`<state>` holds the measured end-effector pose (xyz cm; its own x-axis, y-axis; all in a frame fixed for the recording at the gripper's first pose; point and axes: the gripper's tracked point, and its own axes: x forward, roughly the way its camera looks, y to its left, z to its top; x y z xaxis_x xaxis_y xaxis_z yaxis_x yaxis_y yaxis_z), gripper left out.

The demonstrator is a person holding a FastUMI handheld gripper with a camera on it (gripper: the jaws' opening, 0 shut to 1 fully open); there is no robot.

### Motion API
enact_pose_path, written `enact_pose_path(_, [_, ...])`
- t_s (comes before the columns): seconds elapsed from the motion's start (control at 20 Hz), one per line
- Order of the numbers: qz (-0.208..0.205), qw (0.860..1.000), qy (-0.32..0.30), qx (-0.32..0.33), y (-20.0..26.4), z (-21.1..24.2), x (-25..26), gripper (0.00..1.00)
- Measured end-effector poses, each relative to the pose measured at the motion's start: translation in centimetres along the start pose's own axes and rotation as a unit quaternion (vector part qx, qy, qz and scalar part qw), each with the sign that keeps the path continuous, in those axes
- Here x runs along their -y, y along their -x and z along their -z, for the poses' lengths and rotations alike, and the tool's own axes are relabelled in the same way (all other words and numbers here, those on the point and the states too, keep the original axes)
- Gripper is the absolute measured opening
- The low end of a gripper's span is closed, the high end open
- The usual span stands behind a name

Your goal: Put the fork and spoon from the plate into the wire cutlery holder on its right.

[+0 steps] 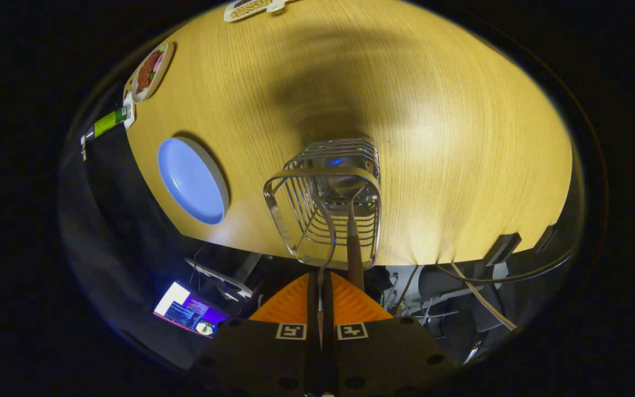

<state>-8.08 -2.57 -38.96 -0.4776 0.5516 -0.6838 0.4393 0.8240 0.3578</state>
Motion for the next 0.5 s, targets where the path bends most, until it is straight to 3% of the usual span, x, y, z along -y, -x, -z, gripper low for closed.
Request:
enact_pose_path(0.35, [-0.023, 0.999, -0.011, 0.034, 0.6, -1.6, -0.2, 0.17])
enact_pose_path(0.45, [-0.046, 0.996, -0.004, 0.071, 1.4, -2.4, -0.9, 0.36])
enact_pose_path(0.5, [-0.055, 0.994, 0.0, 0.091, 1.9, -2.7, -1.2, 0.51])
